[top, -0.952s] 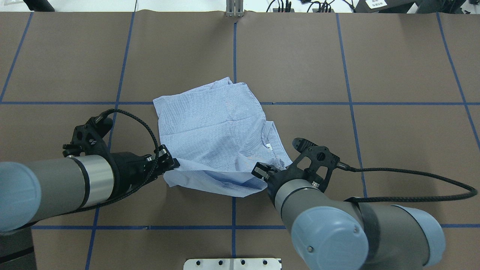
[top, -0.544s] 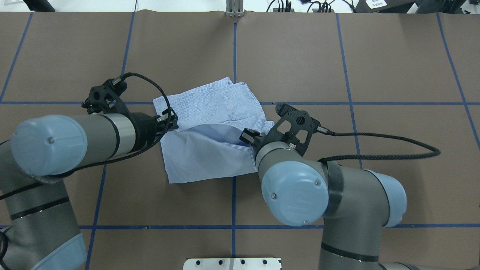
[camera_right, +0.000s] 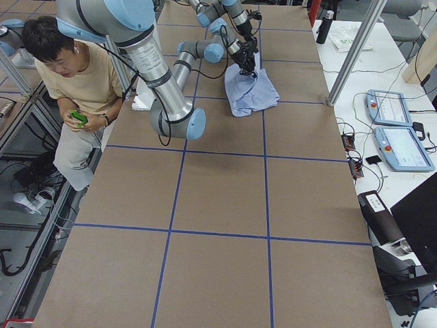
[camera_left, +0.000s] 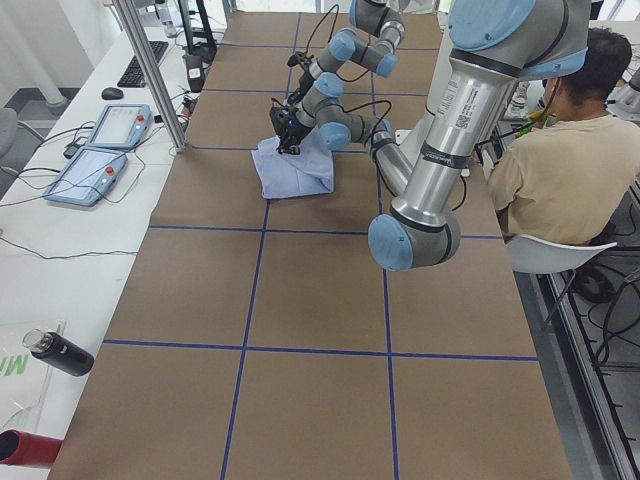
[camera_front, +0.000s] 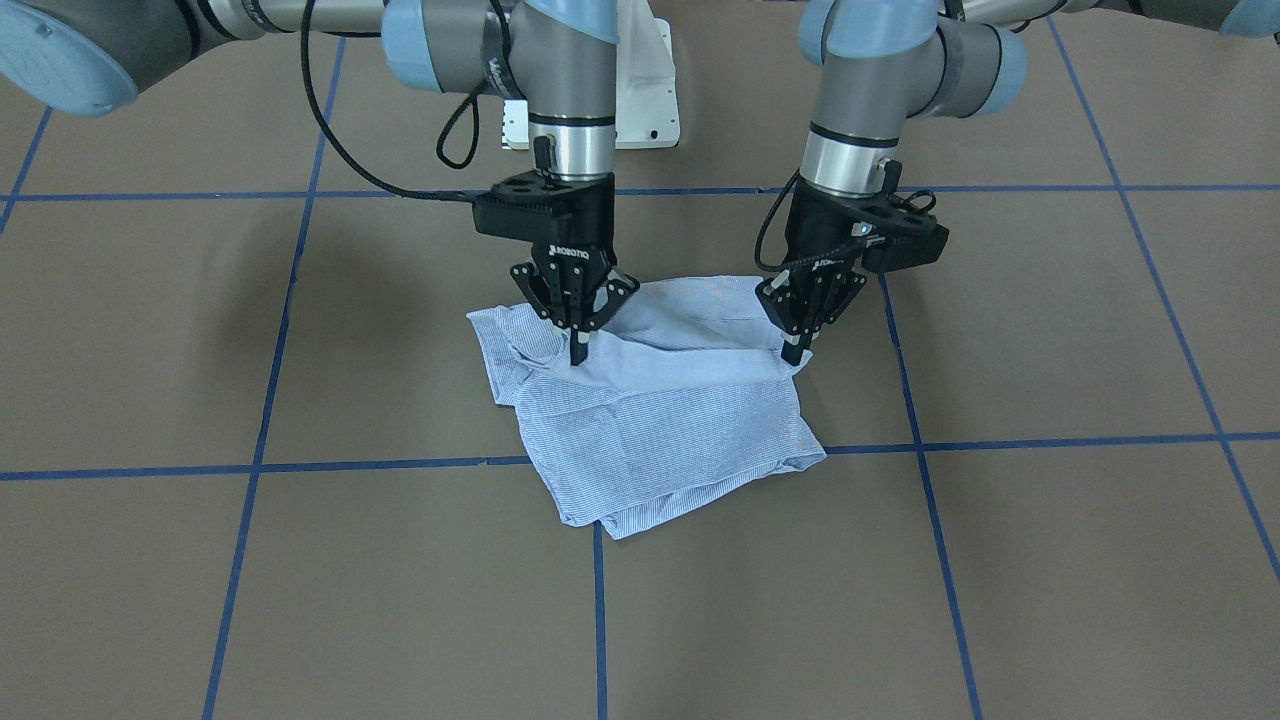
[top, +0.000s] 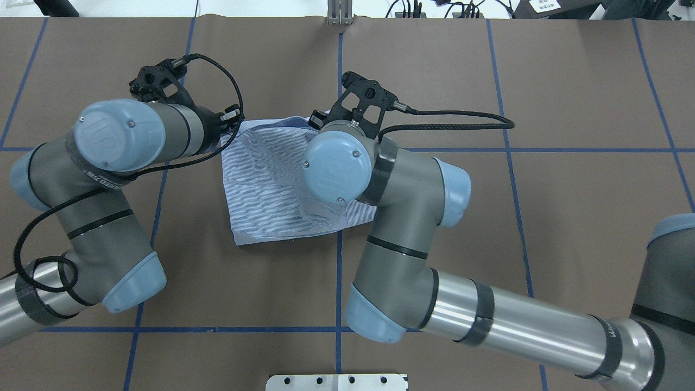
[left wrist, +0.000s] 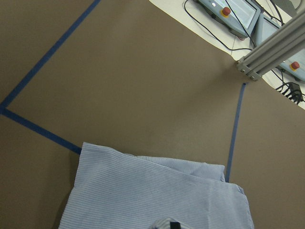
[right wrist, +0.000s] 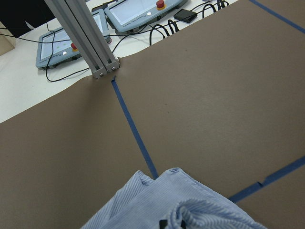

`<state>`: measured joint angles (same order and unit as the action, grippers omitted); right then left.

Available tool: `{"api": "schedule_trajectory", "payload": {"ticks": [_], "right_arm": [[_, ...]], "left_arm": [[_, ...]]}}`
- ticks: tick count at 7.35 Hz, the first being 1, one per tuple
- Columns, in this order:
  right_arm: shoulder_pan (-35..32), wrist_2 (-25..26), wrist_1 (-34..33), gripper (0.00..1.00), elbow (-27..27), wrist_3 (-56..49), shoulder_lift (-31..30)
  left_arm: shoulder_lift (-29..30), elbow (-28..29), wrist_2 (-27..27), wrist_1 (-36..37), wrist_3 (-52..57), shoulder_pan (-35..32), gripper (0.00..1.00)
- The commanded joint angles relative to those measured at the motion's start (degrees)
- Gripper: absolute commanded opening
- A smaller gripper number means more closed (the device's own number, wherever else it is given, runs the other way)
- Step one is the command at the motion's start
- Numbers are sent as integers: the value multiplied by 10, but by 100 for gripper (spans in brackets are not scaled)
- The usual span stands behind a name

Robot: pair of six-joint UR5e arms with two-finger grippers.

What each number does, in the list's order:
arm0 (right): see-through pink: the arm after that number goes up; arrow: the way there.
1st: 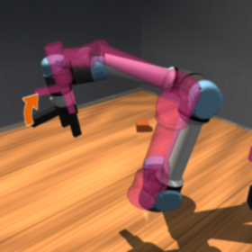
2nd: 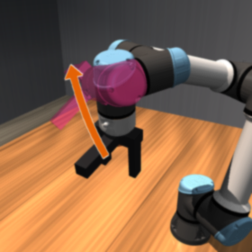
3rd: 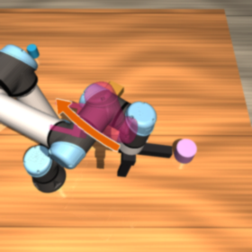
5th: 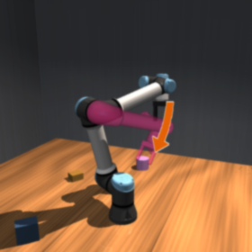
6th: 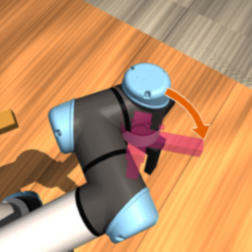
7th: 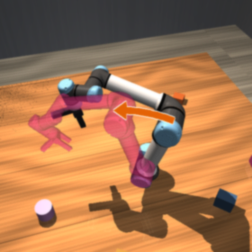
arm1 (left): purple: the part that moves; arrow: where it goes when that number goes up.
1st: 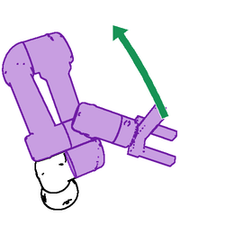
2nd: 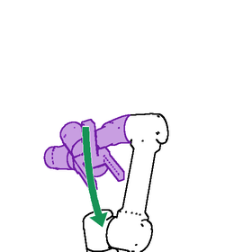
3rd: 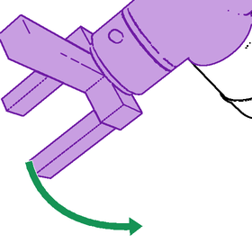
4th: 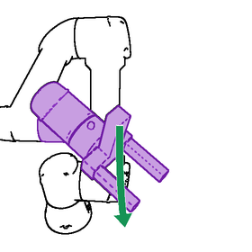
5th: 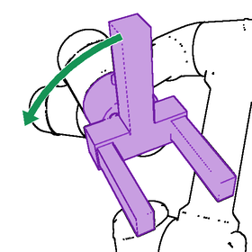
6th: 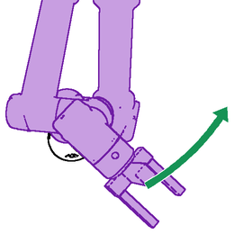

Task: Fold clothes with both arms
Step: 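Lift the near half with both grippers and fold it toward the collar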

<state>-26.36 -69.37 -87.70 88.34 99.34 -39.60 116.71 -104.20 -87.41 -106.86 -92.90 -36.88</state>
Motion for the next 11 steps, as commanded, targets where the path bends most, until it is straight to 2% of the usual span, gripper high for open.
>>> {"api": "schedule_trajectory", "payload": {"ticks": [1,4,6,7,8,9,10,11], "right_arm": [[-26,-18,74,0,-138,-25,58],[-31,-35,106,0,-181,-49,59],[-31,-38,118,0,-202,-59,59],[-31,-39,118,39,-206,-69,59],[-31,-50,118,99,-206,-105,59],[-44,-73,118,100,-206,-117,72],[-69,-147,117,100,-203,-121,84],[-81,-187,112,100,-193,-132,85]], "left_arm": [[14,72,2,-36,15,-3,0],[31,155,11,-91,26,-2,0],[31,162,10,-104,46,-2,0],[32,162,10,-105,47,-3,0],[32,162,10,-105,63,-6,31],[33,159,6,-105,149,-14,99],[33,153,-25,-105,189,-39,100],[31,139,-100,-105,233,-64,100]]}}
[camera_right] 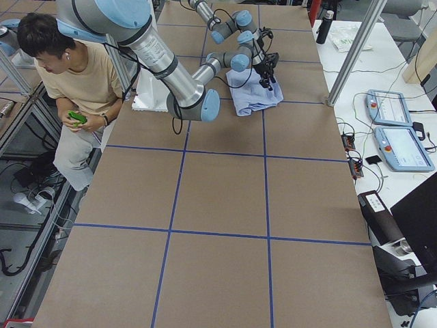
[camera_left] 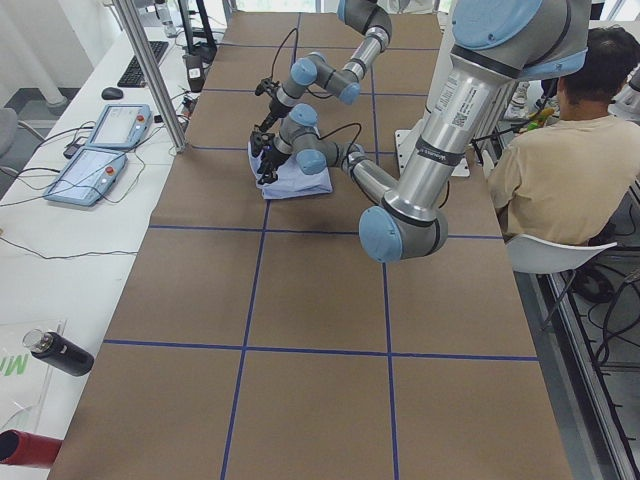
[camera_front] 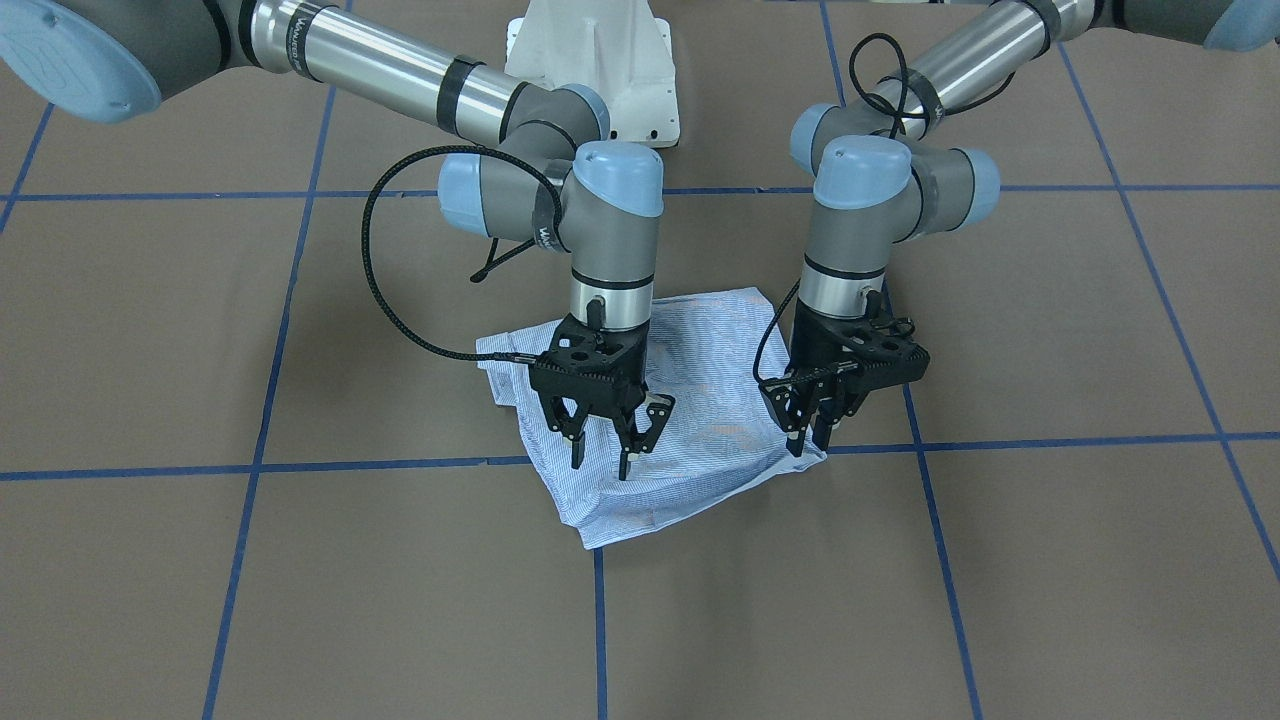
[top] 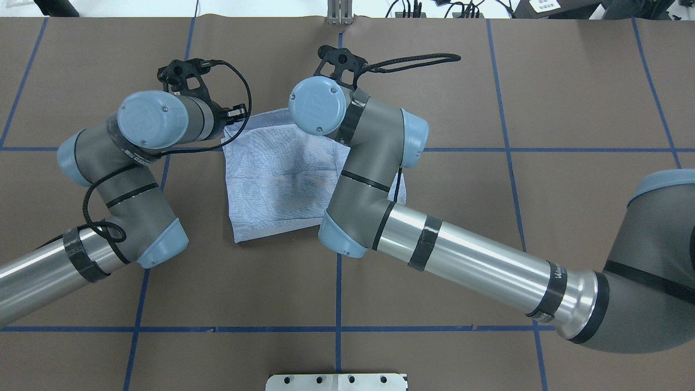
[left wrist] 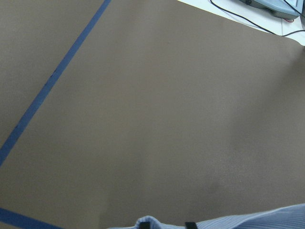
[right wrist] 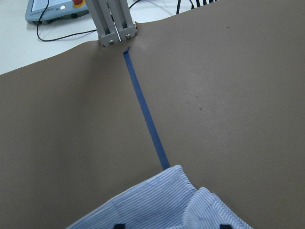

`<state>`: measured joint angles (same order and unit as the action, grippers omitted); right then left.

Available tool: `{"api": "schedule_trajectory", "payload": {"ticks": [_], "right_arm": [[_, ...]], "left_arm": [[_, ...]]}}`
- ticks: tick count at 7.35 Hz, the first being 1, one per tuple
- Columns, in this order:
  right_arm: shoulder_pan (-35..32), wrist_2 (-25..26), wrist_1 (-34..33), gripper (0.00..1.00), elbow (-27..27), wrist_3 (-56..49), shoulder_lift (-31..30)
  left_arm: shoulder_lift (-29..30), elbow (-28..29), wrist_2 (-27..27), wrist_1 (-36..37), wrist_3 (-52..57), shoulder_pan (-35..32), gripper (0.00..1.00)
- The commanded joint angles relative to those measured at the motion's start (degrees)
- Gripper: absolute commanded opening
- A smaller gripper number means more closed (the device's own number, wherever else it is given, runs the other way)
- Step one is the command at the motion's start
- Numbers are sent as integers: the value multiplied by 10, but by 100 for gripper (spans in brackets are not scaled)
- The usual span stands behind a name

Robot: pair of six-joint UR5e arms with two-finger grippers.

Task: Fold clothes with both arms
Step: 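Release the shirt and raise both arms away from the table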

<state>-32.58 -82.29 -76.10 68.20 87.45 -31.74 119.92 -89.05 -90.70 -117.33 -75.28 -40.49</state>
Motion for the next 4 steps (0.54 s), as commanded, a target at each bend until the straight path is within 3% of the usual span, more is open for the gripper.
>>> {"api": "schedule_trajectory", "payload": {"ticks": [1,2,4], "right_arm": [[-39,-108,-12,100,30,-44,-1],[-69,-167,-66,100,82,-95,-23],[-145,-259,-193,100,289,-266,-160]], "left_arm": [[-8,-43,-134,3,116,-60,100],[-38,-78,-181,10,176,-90,100],[-152,-166,-231,30,341,-157,100]]}}
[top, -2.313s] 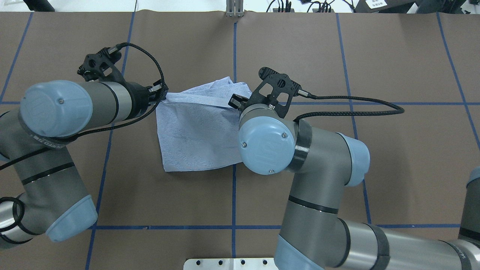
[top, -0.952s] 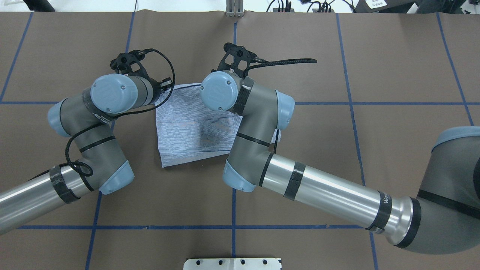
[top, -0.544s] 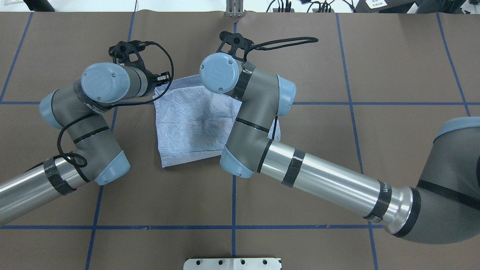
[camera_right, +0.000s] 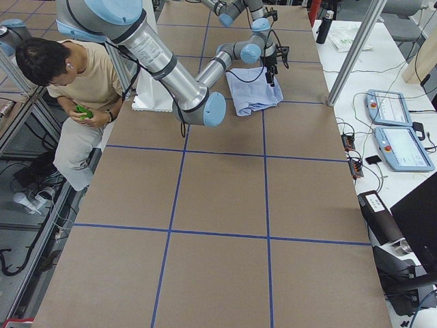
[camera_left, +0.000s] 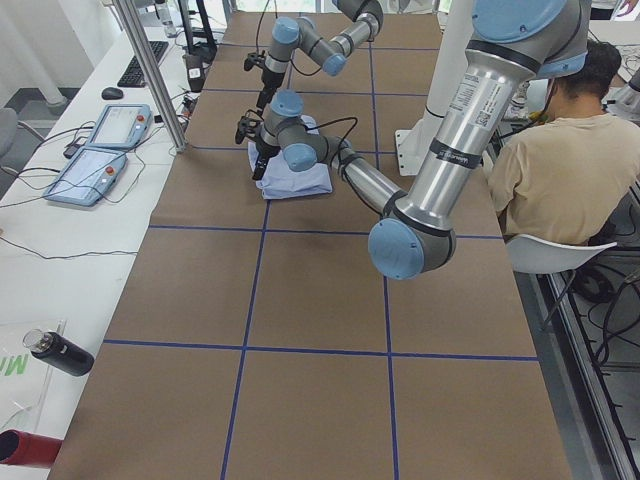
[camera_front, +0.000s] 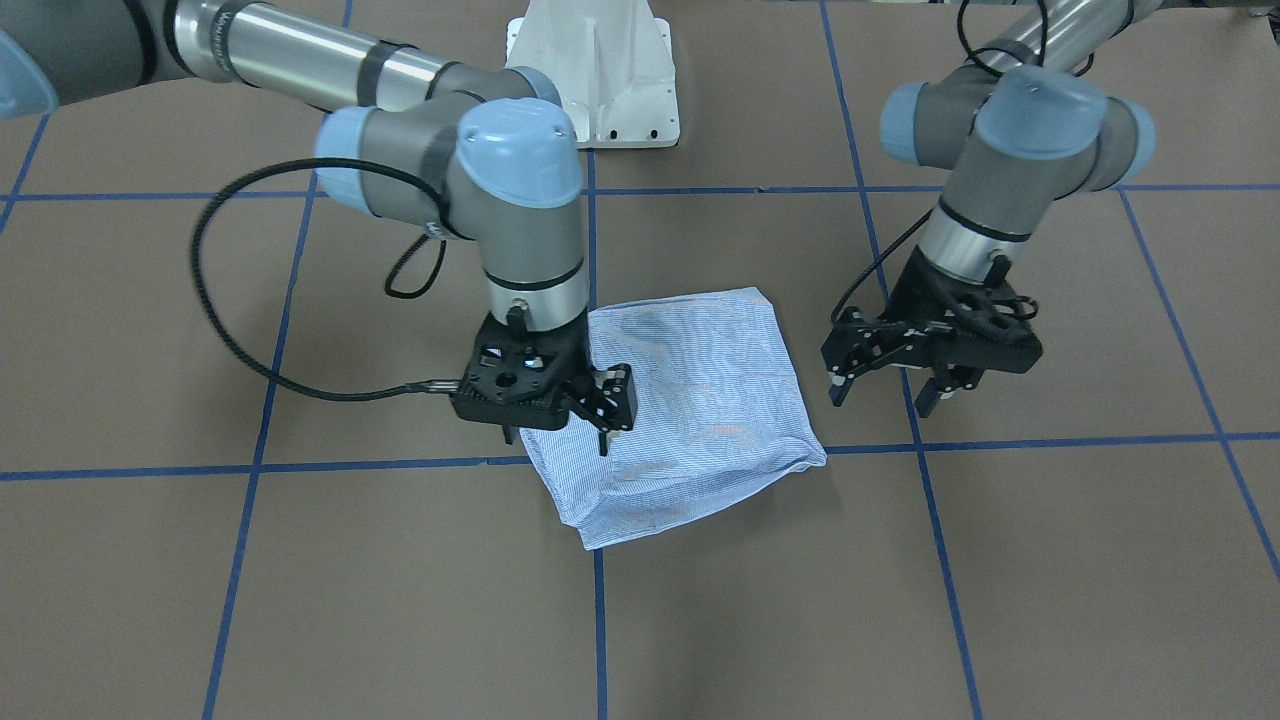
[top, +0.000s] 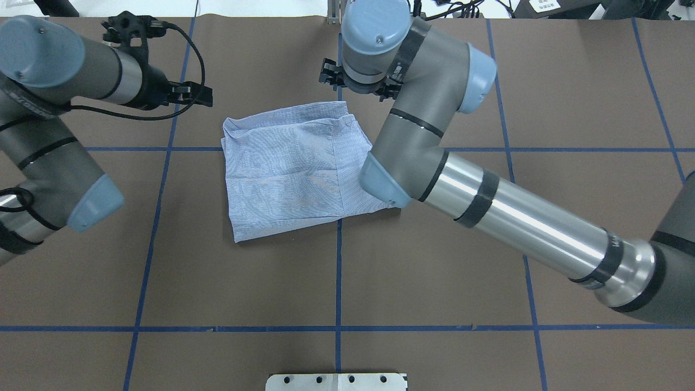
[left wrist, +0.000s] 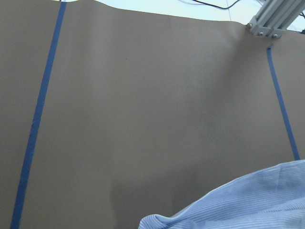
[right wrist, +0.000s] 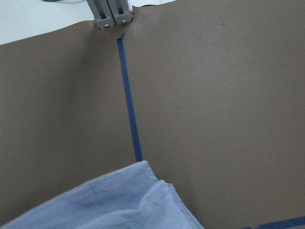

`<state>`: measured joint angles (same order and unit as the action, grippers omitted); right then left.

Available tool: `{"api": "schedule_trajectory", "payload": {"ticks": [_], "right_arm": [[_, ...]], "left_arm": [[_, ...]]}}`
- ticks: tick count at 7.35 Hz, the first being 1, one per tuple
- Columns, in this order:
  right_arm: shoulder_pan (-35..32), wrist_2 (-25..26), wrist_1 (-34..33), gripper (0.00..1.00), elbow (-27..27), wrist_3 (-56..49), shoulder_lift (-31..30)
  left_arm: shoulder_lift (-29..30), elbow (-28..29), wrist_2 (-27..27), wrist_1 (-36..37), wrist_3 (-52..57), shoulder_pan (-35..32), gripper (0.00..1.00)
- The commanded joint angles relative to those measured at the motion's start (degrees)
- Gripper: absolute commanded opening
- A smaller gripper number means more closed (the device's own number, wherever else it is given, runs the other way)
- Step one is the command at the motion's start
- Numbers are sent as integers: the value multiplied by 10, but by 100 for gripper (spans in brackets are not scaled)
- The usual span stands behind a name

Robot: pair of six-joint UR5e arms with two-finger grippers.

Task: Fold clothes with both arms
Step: 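Release the shirt and raise both arms away from the table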

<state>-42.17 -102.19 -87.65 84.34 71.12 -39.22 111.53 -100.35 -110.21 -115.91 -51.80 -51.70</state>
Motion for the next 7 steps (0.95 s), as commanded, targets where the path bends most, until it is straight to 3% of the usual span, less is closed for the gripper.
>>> {"api": "schedule_trajectory", "payload": {"ticks": [1,2,3,5,6,7], "right_arm": [[-101,-96,-123,100,209,-210,-160],[-162,-134,-164,100,260,-330,-223],[-219,-162,-181,100,284,-445,-281],[-381,-267,-176,100,289,-720,-424],[-440,-274,-177,100,283,-824,-489],[-459,-275,-174,100,283,-840,-558]], "left_arm": [[-118,-83,-41,43,212,-88,100],[-154,-92,-47,56,313,-143,100],[-186,-91,-90,57,399,-201,100],[-245,-85,-148,89,578,-336,100],[-265,-81,-149,117,642,-375,100],[-305,-85,-149,112,648,-409,100]]}}
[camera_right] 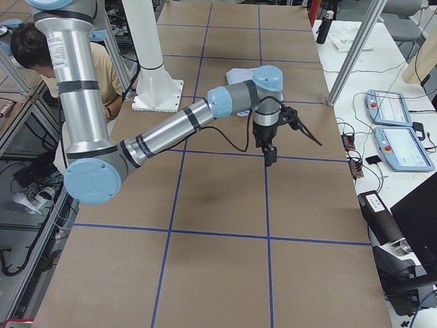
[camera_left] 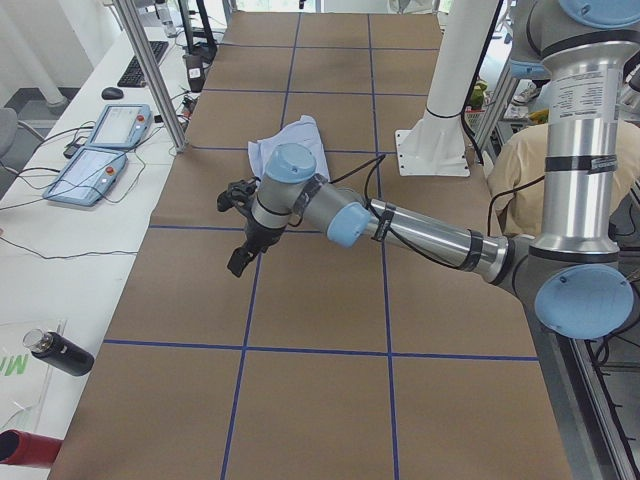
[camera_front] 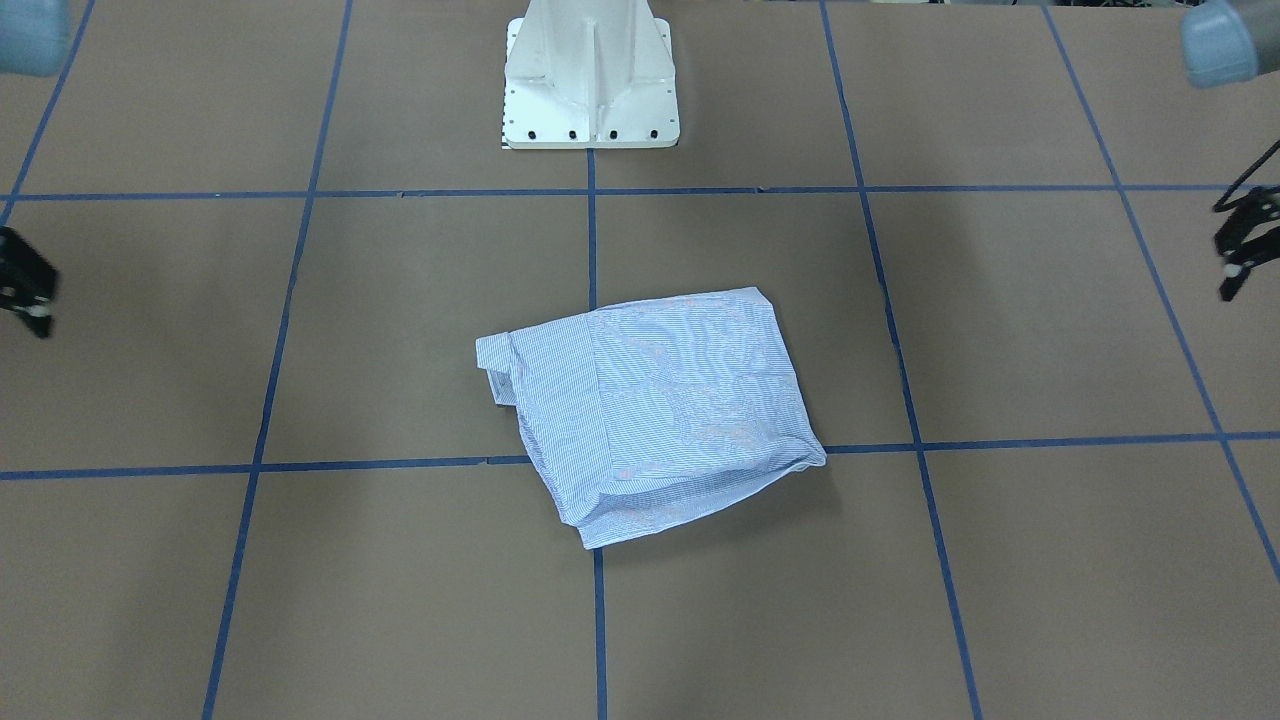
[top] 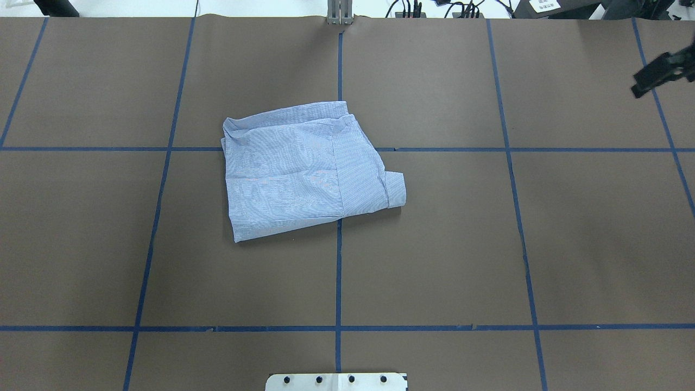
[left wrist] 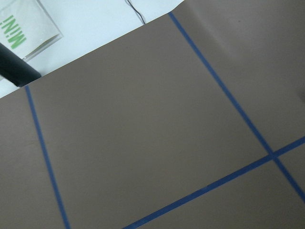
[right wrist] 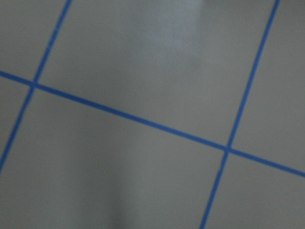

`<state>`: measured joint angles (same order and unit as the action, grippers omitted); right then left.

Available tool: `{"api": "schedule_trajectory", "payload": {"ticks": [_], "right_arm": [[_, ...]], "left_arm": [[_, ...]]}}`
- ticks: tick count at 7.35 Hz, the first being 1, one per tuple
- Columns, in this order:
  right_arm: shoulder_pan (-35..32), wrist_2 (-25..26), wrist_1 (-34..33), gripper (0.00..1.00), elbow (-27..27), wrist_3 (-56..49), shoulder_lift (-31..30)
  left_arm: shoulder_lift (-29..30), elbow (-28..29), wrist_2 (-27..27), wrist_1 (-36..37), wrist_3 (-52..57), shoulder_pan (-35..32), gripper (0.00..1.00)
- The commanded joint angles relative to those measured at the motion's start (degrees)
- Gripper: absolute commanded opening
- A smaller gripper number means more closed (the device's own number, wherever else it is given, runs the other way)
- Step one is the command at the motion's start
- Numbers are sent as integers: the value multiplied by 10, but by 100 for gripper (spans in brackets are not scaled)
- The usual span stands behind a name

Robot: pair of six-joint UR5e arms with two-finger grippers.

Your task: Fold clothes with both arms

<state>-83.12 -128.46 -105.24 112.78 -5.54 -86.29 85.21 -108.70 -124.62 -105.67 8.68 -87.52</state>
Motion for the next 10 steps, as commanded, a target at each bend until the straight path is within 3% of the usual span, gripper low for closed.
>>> {"api": "schedule_trajectory", "payload": {"ticks": [1,2,3,5,8,10], "right_arm": [[-51,-20,30,100,-7,-69,-148],[-51,-15,53,100,-23,-57,-170],[-51,-7,83,100,-28,-8,-173],[-50,-2,184,100,-66,23,-186],[-51,-16,183,100,-49,26,-188],[-52,-39,183,100,-46,26,-191]], "left_arm": [[-70,16,-4,12,33,-54,100],[-80,63,-4,0,22,-62,100],[-80,61,-6,4,17,-76,100],[-85,76,-99,14,16,-77,100],[-103,69,-103,4,-103,-74,100],[-104,68,-103,6,-77,-71,100]]}}
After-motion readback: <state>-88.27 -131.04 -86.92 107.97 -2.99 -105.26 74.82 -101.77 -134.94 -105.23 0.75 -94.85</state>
